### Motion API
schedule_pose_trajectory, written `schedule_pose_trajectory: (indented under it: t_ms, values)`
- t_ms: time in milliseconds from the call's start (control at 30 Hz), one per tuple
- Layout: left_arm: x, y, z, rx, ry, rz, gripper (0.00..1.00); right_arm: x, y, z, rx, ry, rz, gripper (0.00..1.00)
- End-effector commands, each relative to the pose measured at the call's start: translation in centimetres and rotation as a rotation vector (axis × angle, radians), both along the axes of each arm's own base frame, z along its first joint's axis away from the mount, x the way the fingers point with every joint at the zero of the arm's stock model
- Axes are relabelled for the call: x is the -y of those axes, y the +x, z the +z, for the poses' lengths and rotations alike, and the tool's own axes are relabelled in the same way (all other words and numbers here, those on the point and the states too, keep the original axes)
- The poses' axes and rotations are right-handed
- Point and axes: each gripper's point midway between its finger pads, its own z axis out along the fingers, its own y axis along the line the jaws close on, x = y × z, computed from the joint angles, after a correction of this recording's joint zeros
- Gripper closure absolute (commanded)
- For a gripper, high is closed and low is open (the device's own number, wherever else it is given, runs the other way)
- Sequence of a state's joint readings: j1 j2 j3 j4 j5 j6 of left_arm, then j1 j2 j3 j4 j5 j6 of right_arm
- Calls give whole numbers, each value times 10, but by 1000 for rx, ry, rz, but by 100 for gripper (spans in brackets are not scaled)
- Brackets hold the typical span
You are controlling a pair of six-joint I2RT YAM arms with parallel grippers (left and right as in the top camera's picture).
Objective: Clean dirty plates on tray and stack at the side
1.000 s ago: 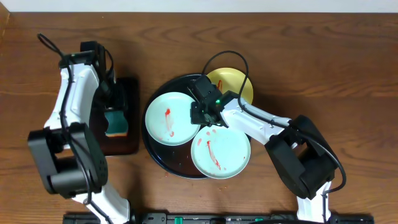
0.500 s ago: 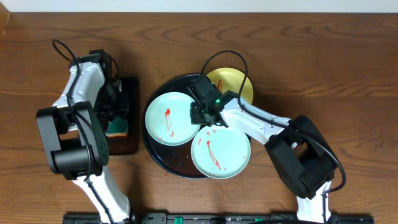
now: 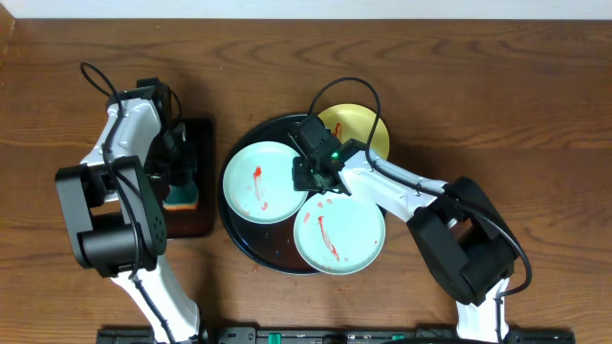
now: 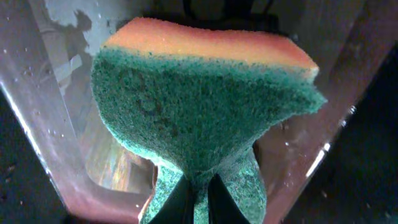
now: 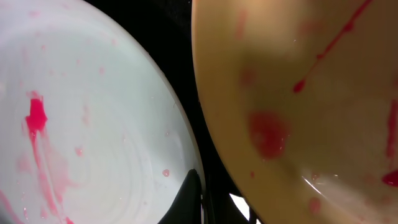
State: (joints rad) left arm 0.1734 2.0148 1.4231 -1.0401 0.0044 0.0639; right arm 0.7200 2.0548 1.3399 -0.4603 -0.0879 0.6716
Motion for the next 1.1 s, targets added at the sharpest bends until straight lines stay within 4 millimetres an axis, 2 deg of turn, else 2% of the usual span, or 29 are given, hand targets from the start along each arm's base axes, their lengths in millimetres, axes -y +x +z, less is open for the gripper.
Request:
schedule_pose_trajectory:
  t_ms: [0, 133, 233, 333, 467, 533, 633, 667, 733, 833, 933, 1067]
  values:
    - [10, 15, 41, 123, -46, 21, 92, -6, -12, -16, -50, -3, 49, 99]
    - [34, 24, 100, 313, -164, 14, 93, -7, -13, -16, -54, 2, 51, 99]
    - [52, 18, 124, 363, -205, -17, 93, -8, -13, -16, -56, 5, 52, 99]
    - [70, 9, 121, 334, -217, -32, 93, -8, -15, -16, -64, 9, 55, 99]
    - [103, 3, 91, 269, -232, -58, 93, -7, -18, -17, -77, 5, 57, 99]
    - [109, -2, 75, 227, -194, -52, 93, -7, -18, -17, -77, 5, 57, 99]
    - [93, -5, 61, 191, -68, -47, 92, -7, -18, -17, -78, 4, 57, 98]
    - [85, -4, 62, 194, -38, -42, 86, -7, -18, -17, -78, 4, 57, 98]
    - [73, 0, 68, 214, -13, -27, 61, -7, -18, -17, -78, 4, 57, 96]
    - [56, 5, 81, 246, -8, -18, 41, -7, -17, -16, -75, 6, 57, 95]
    - [38, 2, 83, 244, -3, -16, 40, -7, -17, -16, -73, 7, 57, 94]
    - [17, -2, 70, 229, 2, 5, 41, -8, -17, -16, -70, 5, 67, 94]
